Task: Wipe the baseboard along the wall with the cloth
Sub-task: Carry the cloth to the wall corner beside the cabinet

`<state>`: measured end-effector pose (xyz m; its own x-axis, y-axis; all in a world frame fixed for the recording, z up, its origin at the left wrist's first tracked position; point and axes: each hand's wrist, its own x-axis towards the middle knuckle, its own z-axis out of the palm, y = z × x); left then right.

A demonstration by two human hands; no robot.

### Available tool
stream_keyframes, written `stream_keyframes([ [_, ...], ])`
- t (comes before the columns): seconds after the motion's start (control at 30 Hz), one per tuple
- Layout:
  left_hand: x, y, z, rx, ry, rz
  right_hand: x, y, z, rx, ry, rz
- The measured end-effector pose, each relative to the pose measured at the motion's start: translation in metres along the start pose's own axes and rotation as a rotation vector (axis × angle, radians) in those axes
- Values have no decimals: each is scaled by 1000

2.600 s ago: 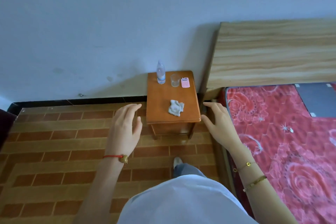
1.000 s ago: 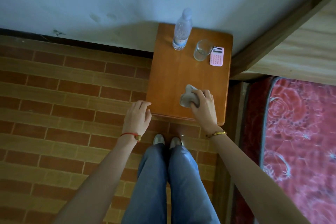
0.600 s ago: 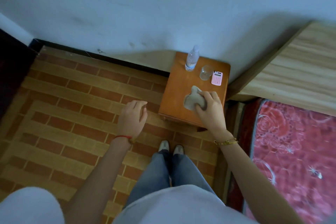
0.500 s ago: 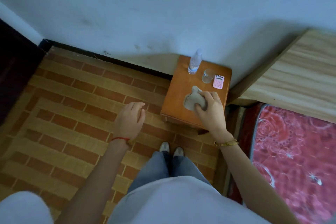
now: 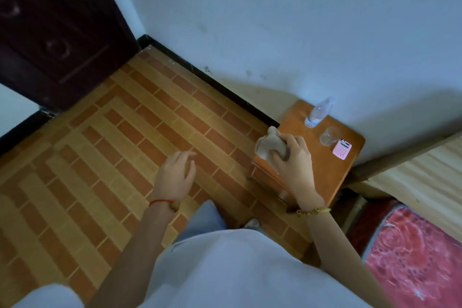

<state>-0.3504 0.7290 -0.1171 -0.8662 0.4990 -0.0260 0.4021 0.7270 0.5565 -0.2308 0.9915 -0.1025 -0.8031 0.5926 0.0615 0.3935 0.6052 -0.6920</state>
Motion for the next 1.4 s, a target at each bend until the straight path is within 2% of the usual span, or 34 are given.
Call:
stream_keyframes([
  [0.2, -35, -52, -37, -36, 120, -249, 19, -57, 45, -25, -155, -160],
  [0.43, -76, -141, -92, -66, 220, -480, 28, -151, 146, -27, -315, -326],
  [0.63, -114, -230, -162, -70, 334, -627, 14, -257, 246, 38, -465, -387],
  [0.8, -148, -300, -216, -36, 430, -741, 5, -344, 331, 77, -602, -516],
  [1.03, -185, -366, -257, -42, 552, -928, -14, -441, 408, 52, -745, -644],
  [1.23, -194, -435, -286, -55, 607, -1031, -20, -508, 492, 41, -820, -715],
  [1.4, -179, -503, -333, -84, 669, -1103, -9, -588, 563, -10, -839, -778],
])
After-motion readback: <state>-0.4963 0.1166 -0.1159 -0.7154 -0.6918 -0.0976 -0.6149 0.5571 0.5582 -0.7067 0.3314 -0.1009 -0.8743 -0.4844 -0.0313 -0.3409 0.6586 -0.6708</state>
